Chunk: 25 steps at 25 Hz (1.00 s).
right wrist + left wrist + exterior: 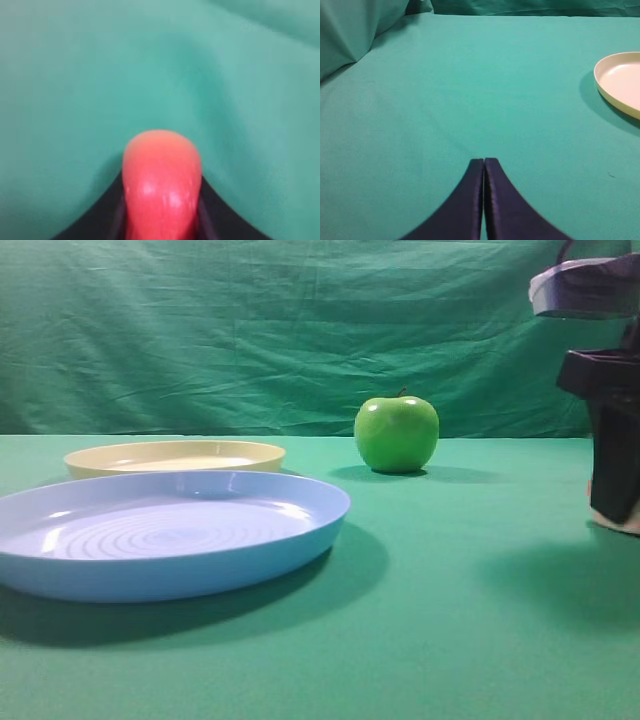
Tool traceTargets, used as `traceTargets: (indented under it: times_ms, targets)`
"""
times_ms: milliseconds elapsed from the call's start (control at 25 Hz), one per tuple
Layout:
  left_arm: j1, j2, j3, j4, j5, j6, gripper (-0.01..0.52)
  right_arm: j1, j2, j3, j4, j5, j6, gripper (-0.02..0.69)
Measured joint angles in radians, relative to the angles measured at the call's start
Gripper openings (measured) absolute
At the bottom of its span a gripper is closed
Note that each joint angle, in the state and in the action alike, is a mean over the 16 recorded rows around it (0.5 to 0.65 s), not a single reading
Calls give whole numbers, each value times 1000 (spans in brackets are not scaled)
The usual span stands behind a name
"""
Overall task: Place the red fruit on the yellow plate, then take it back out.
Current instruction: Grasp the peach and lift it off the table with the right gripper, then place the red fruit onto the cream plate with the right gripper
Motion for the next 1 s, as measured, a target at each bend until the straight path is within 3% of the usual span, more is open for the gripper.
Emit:
traceTargets:
  times_ms: [560,1000]
  targets:
    - [0,0,0,0,0,0,0,199,269,-605,44,163,-151,192]
    - [0,0,0,0,0,0,0,312,552,-825,163,106,-324,192]
